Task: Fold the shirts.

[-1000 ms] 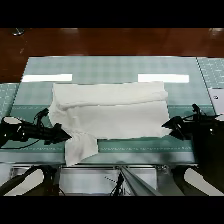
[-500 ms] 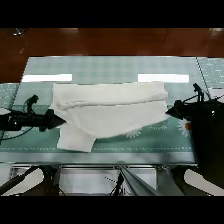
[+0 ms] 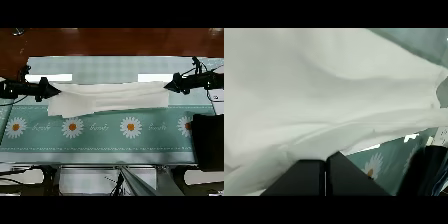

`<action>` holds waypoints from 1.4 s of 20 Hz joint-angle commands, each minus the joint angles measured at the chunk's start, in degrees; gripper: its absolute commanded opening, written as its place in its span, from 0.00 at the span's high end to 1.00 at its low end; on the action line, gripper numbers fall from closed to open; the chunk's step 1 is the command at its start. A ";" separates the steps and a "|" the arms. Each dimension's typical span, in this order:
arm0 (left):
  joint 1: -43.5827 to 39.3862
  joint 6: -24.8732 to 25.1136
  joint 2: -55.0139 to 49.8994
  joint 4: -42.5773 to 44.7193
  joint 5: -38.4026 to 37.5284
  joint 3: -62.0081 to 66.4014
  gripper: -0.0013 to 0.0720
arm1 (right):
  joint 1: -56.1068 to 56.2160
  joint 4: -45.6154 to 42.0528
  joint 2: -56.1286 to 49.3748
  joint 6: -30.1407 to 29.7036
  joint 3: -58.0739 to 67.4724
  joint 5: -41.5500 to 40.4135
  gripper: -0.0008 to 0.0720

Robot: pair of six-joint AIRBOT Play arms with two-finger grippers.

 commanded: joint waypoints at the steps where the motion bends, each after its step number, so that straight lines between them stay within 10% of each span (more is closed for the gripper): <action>1: -0.61 -3.78 -8.50 -0.02 -2.14 10.82 0.94 | 0.96 0.72 -7.23 2.05 9.31 -0.20 0.97; 6: -1.60 -3.23 -16.28 -0.04 -2.97 14.84 0.94 | 1.38 2.99 -13.40 2.19 12.92 -1.77 0.96; 7: -1.97 -2.80 -17.33 -0.04 -2.97 14.84 0.81 | 1.38 3.15 -14.25 2.21 12.92 -2.38 0.96; 8: -2.25 -2.84 -18.03 -0.07 -3.15 14.86 0.43 | 1.36 3.13 -14.88 2.25 12.92 -2.75 0.78; 9: -2.16 -2.43 -18.16 -0.02 -3.67 14.91 0.03 | 1.25 3.15 -15.08 2.25 12.92 -2.49 0.28; 10: -1.29 -1.99 -17.92 0.09 -4.96 15.32 0.02 | 0.42 3.02 -14.91 1.40 13.27 -1.79 0.14; 14: 6.03 -3.32 -11.34 11.02 -8.59 16.63 0.02 | -8.15 1.73 -12.22 -0.61 16.06 7.80 0.14; 18: 10.71 -0.55 5.14 14.05 8.31 4.39 0.02 | -13.92 -1.49 -11.23 -0.15 14.03 11.13 0.14; 22: 5.92 9.03 22.75 4.76 24.35 -16.52 0.03 | -11.32 -0.48 -12.70 -0.74 8.81 8.17 0.14; 28: -4.81 9.81 26.43 2.69 23.02 -20.81 0.03 | -4.13 4.09 -16.31 -2.54 8.81 4.85 0.14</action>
